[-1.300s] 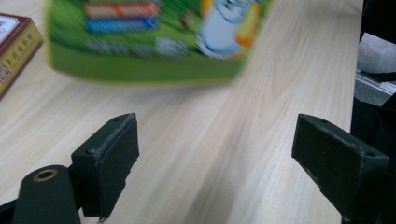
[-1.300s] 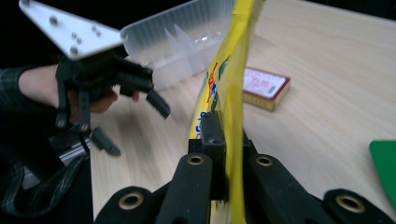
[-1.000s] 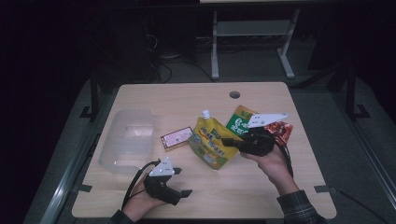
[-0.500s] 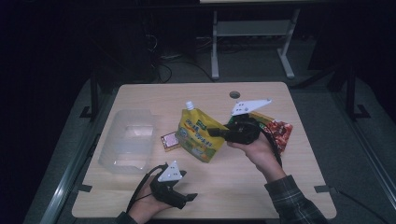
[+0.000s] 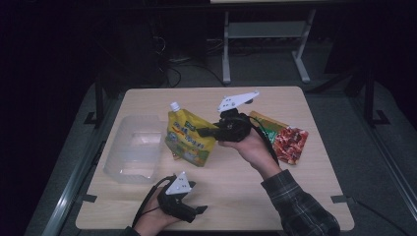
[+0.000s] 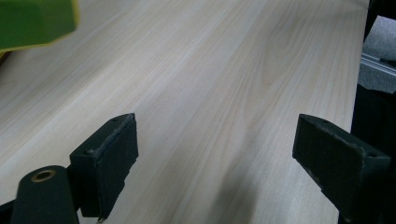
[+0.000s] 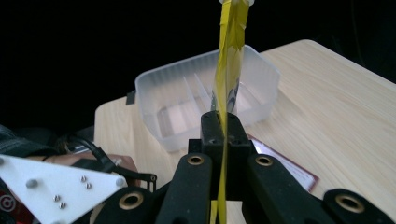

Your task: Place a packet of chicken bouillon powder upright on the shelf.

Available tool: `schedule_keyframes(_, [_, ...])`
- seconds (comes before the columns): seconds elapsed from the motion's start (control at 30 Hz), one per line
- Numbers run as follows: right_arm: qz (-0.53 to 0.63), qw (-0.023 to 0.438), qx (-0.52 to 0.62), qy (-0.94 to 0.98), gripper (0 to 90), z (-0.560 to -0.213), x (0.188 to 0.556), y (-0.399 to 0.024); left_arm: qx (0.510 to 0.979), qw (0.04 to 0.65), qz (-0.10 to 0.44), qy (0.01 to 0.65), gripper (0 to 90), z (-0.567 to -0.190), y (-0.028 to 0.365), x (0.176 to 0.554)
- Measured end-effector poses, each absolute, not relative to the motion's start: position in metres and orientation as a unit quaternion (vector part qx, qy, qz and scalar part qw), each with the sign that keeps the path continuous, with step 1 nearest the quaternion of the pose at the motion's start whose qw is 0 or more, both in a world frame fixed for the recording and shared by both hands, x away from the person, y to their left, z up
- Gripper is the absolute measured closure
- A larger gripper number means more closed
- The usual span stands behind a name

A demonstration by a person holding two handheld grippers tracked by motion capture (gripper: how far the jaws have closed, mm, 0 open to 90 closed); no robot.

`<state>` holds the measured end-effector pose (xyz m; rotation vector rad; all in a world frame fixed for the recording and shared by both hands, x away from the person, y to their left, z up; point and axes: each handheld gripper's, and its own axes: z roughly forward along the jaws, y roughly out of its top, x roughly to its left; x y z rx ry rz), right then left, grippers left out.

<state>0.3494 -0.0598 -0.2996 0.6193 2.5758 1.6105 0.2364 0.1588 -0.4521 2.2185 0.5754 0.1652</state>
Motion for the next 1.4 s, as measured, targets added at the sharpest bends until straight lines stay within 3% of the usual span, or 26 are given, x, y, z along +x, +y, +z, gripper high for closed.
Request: schedule_keyframes(1.4, [0.505, -0.018, 0.145, 0.851, 90.0, -0.279, 0.378, 0.078, 0.889, 0.398, 0.063, 0.218, 13.5, -0.455, 0.158, 0.23])
